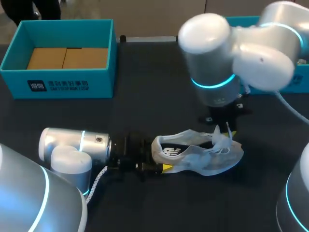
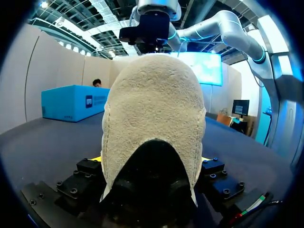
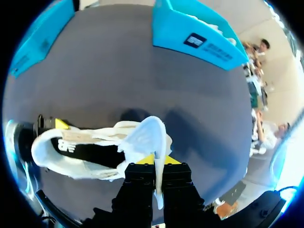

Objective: Take the shoe out of the shoebox, open the shoe tongue, remove and reinsert the insole, then place the shoe into the shoebox

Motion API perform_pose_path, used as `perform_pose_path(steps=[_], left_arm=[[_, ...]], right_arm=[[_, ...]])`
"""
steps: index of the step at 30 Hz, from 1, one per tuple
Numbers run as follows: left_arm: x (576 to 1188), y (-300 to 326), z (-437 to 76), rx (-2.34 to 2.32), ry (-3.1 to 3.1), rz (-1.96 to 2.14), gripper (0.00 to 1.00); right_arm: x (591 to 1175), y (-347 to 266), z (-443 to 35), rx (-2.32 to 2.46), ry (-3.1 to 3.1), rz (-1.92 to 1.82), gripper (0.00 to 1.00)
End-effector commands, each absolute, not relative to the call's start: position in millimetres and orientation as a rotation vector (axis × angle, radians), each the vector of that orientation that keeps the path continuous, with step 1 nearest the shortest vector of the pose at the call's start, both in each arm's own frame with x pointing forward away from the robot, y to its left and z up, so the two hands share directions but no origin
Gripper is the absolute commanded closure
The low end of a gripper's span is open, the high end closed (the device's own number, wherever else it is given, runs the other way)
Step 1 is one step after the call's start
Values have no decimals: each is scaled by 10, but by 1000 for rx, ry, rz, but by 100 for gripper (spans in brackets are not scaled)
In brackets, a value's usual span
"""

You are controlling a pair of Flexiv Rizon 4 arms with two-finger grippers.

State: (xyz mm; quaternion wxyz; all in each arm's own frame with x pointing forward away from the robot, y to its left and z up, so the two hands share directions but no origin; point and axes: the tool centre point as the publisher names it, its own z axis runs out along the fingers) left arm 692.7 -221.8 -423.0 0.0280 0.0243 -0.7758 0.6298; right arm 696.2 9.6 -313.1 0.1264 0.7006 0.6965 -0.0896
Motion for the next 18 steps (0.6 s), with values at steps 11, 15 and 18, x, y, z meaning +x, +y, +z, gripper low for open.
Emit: perform_pose_path(steps=[11,15,18], left_arm=[[6916,-2250,-4286,77,-2399,1943,100],[6916,-2250,-4286,77,-2399,1943,100],[6916,-2250,-4286,77,-2399,1943,100]], right_arm=[[6848,-331,-3313,2315,2351,364,100],[6812,-383,-3402,2304,2383,466,100],[6783,-402,-3476,2287,2416,525,89]])
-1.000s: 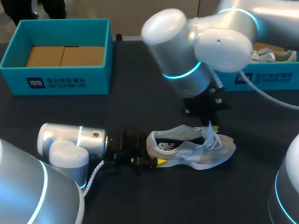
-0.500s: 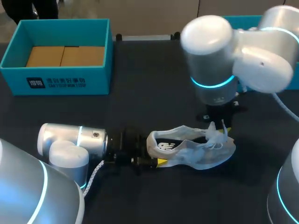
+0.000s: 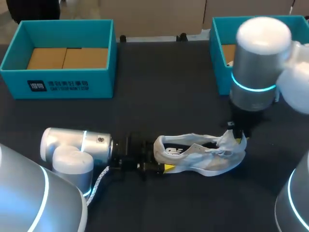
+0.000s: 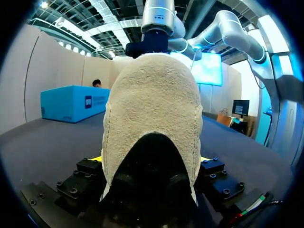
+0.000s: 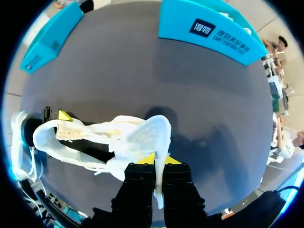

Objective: Take the shoe out of the shoebox, open the shoe tongue, remove and reinsert the insole, then place the shoe into the shoebox

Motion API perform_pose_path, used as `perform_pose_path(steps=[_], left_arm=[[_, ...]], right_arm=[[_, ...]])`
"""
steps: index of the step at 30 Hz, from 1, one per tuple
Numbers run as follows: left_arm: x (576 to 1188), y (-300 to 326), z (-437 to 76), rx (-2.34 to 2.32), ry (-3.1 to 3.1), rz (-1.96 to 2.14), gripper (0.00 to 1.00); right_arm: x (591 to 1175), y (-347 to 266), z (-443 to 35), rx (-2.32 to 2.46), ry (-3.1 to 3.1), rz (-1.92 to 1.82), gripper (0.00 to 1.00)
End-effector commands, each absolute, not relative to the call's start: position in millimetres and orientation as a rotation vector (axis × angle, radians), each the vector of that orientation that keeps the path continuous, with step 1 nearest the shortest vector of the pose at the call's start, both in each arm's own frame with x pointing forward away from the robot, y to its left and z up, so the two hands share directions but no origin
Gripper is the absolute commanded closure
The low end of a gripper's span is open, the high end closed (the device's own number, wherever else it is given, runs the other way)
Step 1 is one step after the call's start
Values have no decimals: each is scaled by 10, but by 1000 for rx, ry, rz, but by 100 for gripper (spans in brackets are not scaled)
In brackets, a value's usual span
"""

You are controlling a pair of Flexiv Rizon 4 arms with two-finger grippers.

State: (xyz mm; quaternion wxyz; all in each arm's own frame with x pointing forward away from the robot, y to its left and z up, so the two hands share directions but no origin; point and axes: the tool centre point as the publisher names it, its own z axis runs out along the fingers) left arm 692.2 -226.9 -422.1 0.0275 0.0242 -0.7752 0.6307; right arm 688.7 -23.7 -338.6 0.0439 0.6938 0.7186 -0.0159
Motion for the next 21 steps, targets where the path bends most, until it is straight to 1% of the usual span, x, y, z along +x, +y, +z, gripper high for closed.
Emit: perform_pose_path(steps=[1,2,5,7,9,12,16,21], left_arm=[[6916,-2250,-4286,77,-2399,1943,100],[6916,-2250,-4286,77,-2399,1943,100],[6916,-2250,-4286,77,-2399,1943,100],[6916,-2250,-4286,77,-2399,1943,100],[6916,-2250,-4286,77,-2399,1943,100],[6916,-2250,-4286,77,-2399,1943,100],[6916,-2250,-4286,77,-2399,1943,100],[6916,-2250,-4286,77,-2399,1943,100]], right_arm=[[6773,-403,-3495,2287,2421,545,86],[6764,-412,-3511,2291,2420,548,81],[6740,-448,-3540,2309,2413,558,73],[6728,-473,-3544,2322,2405,545,63],[6713,-488,-3530,2330,2395,536,61],[6699,-516,-3494,2340,2381,523,53],[6702,-537,-3377,2334,2357,488,53],[6713,-522,-3081,2298,2306,368,53]])
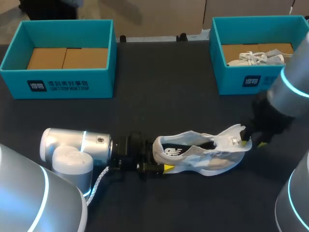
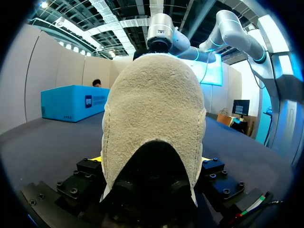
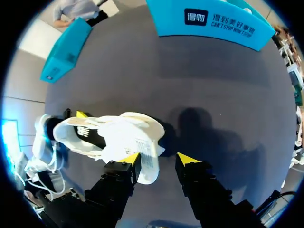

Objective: Take the shoe out of the shoebox, open the shoe tongue, remove and reinsert the insole, then place the shoe into the shoebox

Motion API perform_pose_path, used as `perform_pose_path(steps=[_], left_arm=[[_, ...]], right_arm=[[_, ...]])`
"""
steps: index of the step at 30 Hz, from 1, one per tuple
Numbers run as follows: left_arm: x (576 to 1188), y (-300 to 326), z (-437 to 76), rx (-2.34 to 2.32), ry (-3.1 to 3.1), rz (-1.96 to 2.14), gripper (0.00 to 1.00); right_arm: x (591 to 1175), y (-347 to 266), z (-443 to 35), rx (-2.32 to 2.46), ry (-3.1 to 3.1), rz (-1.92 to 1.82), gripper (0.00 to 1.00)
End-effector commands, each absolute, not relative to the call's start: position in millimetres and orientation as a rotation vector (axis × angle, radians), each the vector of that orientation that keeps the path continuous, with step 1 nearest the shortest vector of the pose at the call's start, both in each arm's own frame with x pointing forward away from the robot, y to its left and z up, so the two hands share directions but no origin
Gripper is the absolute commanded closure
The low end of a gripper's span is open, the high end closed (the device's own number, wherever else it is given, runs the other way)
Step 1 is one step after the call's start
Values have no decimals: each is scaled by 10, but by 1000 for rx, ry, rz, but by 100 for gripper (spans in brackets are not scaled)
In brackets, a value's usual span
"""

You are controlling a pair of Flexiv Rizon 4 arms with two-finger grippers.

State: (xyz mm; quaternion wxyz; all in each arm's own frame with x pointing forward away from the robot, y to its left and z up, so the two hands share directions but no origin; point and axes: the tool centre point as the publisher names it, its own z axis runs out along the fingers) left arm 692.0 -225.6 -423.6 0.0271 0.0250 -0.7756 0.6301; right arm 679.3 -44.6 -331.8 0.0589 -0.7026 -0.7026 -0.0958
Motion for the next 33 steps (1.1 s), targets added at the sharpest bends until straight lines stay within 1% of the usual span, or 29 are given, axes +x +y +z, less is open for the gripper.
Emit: perform_pose_path(steps=[1,14,20,22,23,25,31,33], left_arm=[[6916,-2250,-4286,77,-2399,1943,100],[6916,-2250,-4286,77,-2399,1943,100],[6916,-2250,-4286,77,-2399,1943,100],[6916,-2250,-4286,77,-2399,1943,100],[6916,-2250,-4286,77,-2399,1943,100],[6916,-2250,-4286,77,-2399,1943,100],[6916,-2250,-4286,77,-2399,1943,100],[6916,-2250,-4286,77,-2399,1943,100]], right_arm=[[6715,-517,-3020,-2117,-2132,-331,53],[6717,-348,-2396,-2174,-2306,-253,53],[6696,-168,-2138,-2178,-2397,-230,57],[6686,-90,-2046,-2175,-2430,-229,64],[6683,-35,-1992,-2168,-2451,-227,74],[6681,54,-1925,-2151,-2486,-209,100],[6667,410,-1768,-1942,-2701,-202,100],[6657,508,-1726,-1777,-2783,-279,100]])
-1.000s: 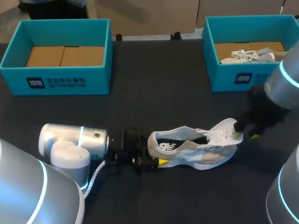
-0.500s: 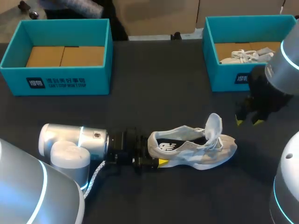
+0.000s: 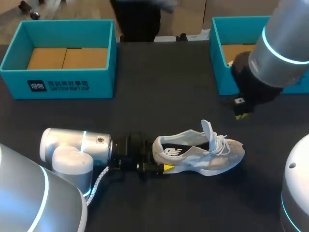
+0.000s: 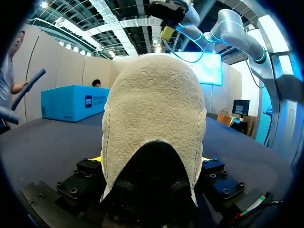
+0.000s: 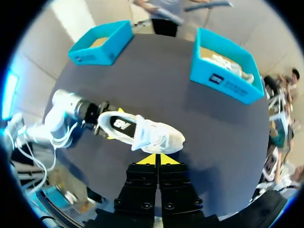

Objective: Take the shoe out of the shoebox, open the shoe tongue, remove and reinsert the insole, then place the shoe into the shoebox

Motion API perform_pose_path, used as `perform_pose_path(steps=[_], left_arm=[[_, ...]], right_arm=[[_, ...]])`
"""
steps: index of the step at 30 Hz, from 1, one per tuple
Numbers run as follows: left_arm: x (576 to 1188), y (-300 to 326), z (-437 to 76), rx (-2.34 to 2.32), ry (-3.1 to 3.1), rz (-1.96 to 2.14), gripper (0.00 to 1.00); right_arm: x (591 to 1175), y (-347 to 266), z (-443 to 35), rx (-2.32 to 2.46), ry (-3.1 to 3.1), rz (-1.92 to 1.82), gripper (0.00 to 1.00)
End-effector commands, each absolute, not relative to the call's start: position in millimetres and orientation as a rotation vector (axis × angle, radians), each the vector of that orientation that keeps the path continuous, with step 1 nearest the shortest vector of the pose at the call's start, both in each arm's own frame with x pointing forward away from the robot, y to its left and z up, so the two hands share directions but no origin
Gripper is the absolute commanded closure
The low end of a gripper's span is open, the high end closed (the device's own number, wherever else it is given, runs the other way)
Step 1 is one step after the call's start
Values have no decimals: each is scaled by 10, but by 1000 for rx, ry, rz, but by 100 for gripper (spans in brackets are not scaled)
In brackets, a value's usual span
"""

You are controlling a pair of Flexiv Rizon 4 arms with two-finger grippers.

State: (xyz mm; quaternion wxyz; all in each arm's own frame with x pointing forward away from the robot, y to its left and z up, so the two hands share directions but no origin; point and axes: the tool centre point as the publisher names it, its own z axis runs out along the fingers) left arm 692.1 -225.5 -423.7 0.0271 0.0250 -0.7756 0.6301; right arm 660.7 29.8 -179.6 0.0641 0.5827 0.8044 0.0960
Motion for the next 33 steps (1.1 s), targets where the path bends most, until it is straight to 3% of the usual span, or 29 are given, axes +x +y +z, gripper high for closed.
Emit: perform_pose_path(steps=[1,8,20,29,33], left_arm=[[6916,-2250,-4286,77,-2399,1943,100],[6916,-2250,-4286,77,-2399,1943,100],[6916,-2250,-4286,77,-2399,1943,100],[6916,-2250,-4286,77,-2399,1943,100],[6916,-2250,-4286,77,-2399,1943,100]], right_arm=[[6640,574,-1695,1539,2524,254,100],[6623,920,-1562,1231,2809,322,100],[6638,967,-1547,1265,2817,284,100],[6606,1442,-1838,546,2924,203,100],[6606,1442,-1838,546,2924,203,100]])
